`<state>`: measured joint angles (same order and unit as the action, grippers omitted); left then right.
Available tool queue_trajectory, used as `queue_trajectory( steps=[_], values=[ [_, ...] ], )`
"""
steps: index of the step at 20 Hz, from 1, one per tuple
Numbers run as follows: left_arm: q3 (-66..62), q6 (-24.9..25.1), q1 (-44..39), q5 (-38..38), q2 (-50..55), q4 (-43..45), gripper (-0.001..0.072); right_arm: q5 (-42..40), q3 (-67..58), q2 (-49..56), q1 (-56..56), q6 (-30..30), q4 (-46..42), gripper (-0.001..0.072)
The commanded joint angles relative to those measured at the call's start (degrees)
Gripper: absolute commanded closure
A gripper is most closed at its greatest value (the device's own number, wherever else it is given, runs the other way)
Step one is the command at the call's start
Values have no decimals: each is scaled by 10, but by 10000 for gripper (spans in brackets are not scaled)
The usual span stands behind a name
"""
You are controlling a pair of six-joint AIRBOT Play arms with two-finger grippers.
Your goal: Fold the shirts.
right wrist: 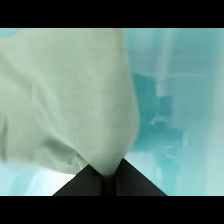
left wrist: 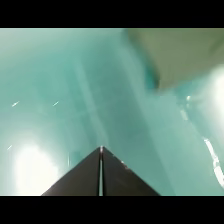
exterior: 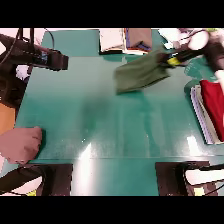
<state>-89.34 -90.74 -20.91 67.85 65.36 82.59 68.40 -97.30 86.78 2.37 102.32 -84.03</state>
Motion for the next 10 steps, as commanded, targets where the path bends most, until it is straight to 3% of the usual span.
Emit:
queue_trajectory(
  steps=[1,6,10],
  values=[
    [0,2,-43,-32,0,-2,677,33,-17,-35,-151,-15,-30,695],
    [0,-7,-58,-63,0,-5,676,37,-17,-34,-323,-52,30,694],
    [0,-10,-58,-63,0,-5,676,31,-17,-31,-373,-68,56,695]
  ],
)
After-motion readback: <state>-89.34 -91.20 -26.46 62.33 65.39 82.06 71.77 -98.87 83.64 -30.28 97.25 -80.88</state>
